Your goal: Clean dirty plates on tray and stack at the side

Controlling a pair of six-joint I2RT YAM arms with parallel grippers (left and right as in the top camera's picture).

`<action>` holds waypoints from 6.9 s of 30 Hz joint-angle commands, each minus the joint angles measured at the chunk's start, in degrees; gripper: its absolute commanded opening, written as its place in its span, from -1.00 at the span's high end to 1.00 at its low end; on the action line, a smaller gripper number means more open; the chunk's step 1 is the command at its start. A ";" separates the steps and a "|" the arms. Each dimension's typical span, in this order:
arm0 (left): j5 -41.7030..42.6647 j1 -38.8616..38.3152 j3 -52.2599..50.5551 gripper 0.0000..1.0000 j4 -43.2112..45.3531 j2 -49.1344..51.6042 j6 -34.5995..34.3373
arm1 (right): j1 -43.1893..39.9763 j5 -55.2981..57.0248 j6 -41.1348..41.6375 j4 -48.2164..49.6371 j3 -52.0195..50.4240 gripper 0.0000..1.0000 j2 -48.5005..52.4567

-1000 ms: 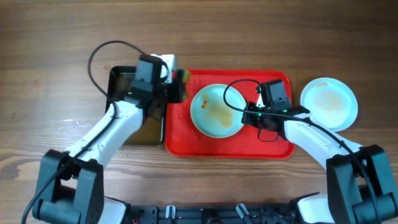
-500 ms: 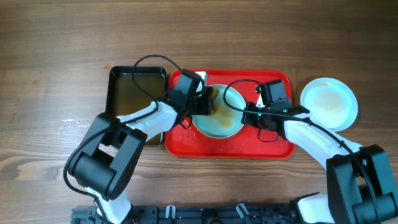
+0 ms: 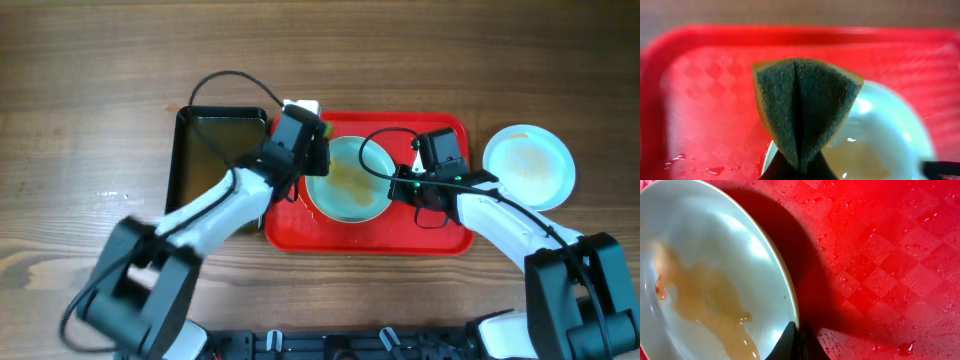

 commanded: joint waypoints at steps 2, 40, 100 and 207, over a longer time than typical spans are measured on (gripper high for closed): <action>-1.33 3.04 -0.24 0.92 -4.72 -9.38 1.25 | 0.13 0.39 -1.62 -0.68 -0.22 0.91 -0.72; 10.49 23.41 -0.26 0.92 -24.04 -8.79 12.74 | 0.15 18.86 -40.96 -2.49 7.50 0.91 -17.79; 8.81 23.30 0.07 0.02 -25.40 2.67 11.69 | 5.53 14.82 -23.96 -4.07 7.34 0.83 -16.59; 4.94 23.32 1.66 0.17 -20.65 5.31 15.82 | -19.41 -5.73 -16.55 -14.56 8.04 0.83 5.60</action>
